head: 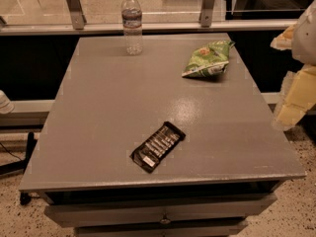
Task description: Move green jalapeno chip bag near water bottle
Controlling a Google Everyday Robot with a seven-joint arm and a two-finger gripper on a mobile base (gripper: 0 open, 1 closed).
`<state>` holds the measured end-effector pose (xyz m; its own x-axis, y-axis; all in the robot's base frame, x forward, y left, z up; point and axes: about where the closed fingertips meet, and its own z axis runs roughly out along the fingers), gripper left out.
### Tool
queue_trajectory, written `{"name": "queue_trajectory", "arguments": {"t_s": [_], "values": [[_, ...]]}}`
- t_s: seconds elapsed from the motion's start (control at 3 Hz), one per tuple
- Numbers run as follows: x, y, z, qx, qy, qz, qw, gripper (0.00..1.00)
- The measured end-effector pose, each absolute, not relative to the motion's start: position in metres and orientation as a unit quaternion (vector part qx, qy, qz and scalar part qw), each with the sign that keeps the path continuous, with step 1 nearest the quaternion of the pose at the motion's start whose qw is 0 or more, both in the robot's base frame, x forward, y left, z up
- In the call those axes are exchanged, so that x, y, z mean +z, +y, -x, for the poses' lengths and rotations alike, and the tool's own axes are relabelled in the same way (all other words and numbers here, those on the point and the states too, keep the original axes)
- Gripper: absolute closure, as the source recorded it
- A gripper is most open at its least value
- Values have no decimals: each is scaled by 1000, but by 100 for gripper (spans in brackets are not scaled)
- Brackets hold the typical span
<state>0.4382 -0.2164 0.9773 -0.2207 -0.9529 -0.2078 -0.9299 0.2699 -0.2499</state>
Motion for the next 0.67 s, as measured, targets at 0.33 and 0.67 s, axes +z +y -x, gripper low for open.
{"name": "queue_trajectory", "arguments": {"t_s": [0.33, 0.67], "values": [[977, -216, -438, -36, 780, 603, 161, 0], [975, -213, -460, -47, 773, 604, 187, 0]]}}
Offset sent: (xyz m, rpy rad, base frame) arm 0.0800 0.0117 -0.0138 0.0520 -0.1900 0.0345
